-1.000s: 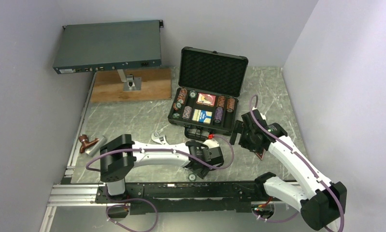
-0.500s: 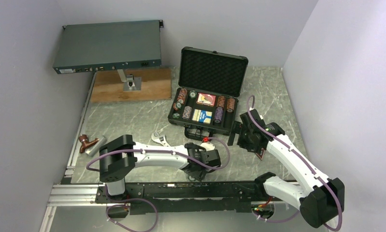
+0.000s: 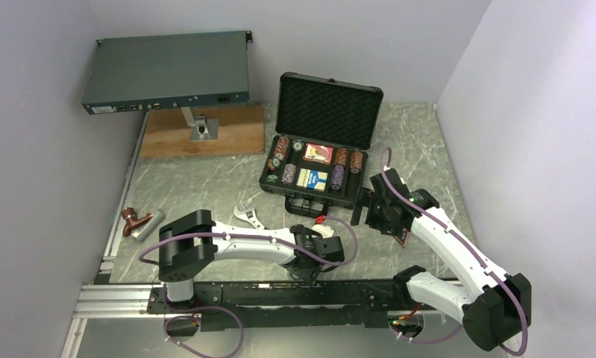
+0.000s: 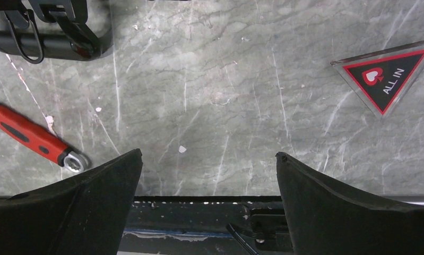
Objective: Pack up texas hold em set
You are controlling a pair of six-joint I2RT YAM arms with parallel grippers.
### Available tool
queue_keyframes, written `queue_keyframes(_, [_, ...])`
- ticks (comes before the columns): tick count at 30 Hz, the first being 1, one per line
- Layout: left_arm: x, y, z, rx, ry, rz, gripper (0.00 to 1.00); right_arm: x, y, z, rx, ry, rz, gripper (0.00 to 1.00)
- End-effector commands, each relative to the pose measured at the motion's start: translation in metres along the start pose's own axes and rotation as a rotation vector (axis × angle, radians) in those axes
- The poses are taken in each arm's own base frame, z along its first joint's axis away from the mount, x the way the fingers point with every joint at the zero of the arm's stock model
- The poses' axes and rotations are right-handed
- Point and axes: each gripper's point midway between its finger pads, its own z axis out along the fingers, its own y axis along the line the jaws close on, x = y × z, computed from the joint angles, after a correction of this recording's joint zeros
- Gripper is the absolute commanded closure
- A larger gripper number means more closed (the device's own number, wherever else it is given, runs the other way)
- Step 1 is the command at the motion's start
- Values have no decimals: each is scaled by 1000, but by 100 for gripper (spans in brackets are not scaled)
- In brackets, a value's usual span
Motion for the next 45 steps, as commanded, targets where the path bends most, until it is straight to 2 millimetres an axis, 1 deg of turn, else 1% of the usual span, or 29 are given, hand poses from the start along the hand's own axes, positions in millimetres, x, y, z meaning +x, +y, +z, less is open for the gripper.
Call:
queue_keyframes(1, [-4,-4,2,-2,-21,-36,36,1,3,2,-25,1,-10,0])
queue_keyframes(7, [-4,-6,6,4,-10,-28,37,1,2,1,-22,0,-18,0])
queue_keyframes(15, [3,0,14,15,22,-72,41,3,2,3,-26,7,-14,0])
queue_keyframes(17, [6,2,16,9,34,-77,41,3,2,3,-25,8,-14,0])
queue_keyframes(21, [8,0,20,9,51,-73,40,3,2,4,-25,6,-15,0])
queue_keyframes(29, [11,-5,22,43,56,-69,42,5,1,6,-22,12,-19,0])
queue_keyframes(31, [11,-4,22,44,53,-75,41,5,1,6,-23,13,-21,0])
queue_keyframes(35, [18,-5,27,50,78,-84,34,6,0,7,-19,14,-23,0])
queue_keyframes(37, [21,-7,29,67,90,-85,35,6,0,8,-17,17,-25,0])
queue_keyframes(41, [24,-6,32,81,97,-102,46,8,0,11,-17,28,-25,0])
queue_keyframes(43, [25,-6,33,84,99,-108,56,8,0,12,-17,30,-27,0])
queue_keyframes(44, [26,-6,33,85,102,-108,63,7,1,12,-17,30,-27,0])
queue_keyframes(45, [27,-5,34,85,103,-108,67,7,1,12,-16,31,-27,0])
